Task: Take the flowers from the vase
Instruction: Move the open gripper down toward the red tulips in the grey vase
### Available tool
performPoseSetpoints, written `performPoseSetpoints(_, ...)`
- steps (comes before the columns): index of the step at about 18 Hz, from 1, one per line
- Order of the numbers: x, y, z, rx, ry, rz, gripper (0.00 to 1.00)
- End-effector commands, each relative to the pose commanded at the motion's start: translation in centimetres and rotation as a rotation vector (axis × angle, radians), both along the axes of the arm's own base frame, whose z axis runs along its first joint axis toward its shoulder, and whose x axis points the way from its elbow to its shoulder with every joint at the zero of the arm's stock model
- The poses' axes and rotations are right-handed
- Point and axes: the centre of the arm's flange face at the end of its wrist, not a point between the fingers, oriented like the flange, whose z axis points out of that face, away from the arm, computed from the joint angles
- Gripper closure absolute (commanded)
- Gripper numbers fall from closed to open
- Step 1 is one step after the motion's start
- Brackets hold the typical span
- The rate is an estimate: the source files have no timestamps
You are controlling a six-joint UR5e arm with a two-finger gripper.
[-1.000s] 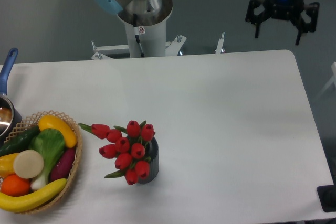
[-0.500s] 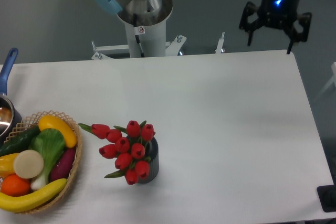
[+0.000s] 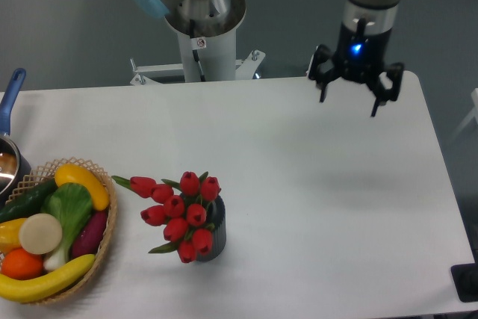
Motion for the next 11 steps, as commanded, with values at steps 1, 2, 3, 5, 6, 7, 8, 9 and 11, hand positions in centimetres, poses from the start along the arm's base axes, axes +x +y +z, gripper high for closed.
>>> performPoseSetpoints(1, 0.1, 0.3, 0.0, 0.041, -0.012, 0.028, 0.00)
performPoseSetpoints(2, 0.7, 1.1, -0.1, 0.064, 0.000, 0.016, 0.00)
performPoseSetpoints(3, 1.3, 2.2, -0.2, 0.074, 0.018, -0.007, 0.00)
performPoseSetpoints(5, 2.8, 4.7, -1.5, 0.088, 0.028, -0.064, 0.00)
performPoseSetpoints(6, 3.6, 5.7, -1.7, 0.107, 0.032, -0.089, 0.00)
performPoseSetpoints(7, 3.8, 6.5, -2.4, 0.128, 0.024, -0.106, 0.00)
performPoseSetpoints(8, 3.8, 6.9, -2.6, 0.162, 0.009, -0.119, 0.00)
performPoseSetpoints(9, 4.0, 7.3, -2.5, 0.205, -0.012, -0.135, 0.00)
performPoseSetpoints(11, 4.4, 8.1, -2.4, 0.277, -0.040, -0.177, 0.00)
